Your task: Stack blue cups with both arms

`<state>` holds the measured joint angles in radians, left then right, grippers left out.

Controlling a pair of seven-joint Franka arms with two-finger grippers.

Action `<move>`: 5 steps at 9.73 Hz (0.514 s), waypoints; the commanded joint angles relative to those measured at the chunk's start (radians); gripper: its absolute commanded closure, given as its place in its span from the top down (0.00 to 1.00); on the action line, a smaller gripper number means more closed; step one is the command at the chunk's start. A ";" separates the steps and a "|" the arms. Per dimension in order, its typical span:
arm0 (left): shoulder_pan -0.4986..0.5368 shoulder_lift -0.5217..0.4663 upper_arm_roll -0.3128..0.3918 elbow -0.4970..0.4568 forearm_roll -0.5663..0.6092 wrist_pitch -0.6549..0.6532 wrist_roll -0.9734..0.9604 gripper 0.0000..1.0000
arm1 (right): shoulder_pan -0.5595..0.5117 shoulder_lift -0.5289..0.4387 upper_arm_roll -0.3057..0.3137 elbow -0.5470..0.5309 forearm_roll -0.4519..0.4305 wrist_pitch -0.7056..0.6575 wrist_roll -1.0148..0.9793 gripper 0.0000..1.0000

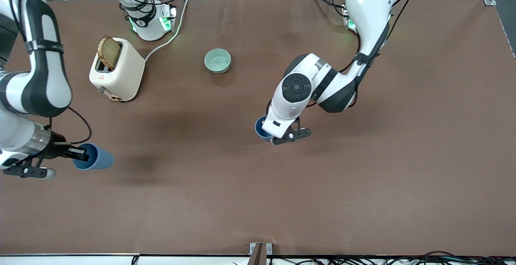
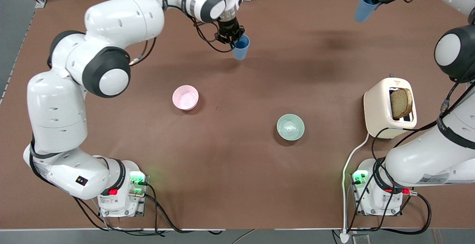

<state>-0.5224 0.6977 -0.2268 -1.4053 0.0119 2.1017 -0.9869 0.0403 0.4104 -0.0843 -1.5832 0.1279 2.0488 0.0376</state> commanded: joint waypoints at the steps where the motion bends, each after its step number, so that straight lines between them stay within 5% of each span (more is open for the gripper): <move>1: -0.019 0.071 0.009 0.026 -0.013 0.026 -0.029 0.01 | 0.103 -0.036 -0.011 -0.027 -0.013 -0.006 0.150 0.01; 2: -0.019 0.072 0.009 0.026 -0.018 0.026 -0.027 0.06 | 0.142 -0.036 -0.009 -0.027 -0.025 -0.006 0.218 0.01; 3: -0.021 0.082 0.009 0.026 -0.044 0.026 -0.027 0.24 | 0.194 -0.036 -0.009 -0.027 -0.033 -0.006 0.276 0.01; 5: -0.018 0.071 0.009 0.028 -0.047 0.024 -0.027 1.00 | 0.281 -0.036 -0.008 -0.027 -0.034 -0.007 0.399 0.01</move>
<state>-0.5340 0.7453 -0.2262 -1.3929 -0.0227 2.1244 -1.0079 0.2696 0.4006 -0.0834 -1.5853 0.1126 2.0459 0.3585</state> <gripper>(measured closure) 0.674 0.965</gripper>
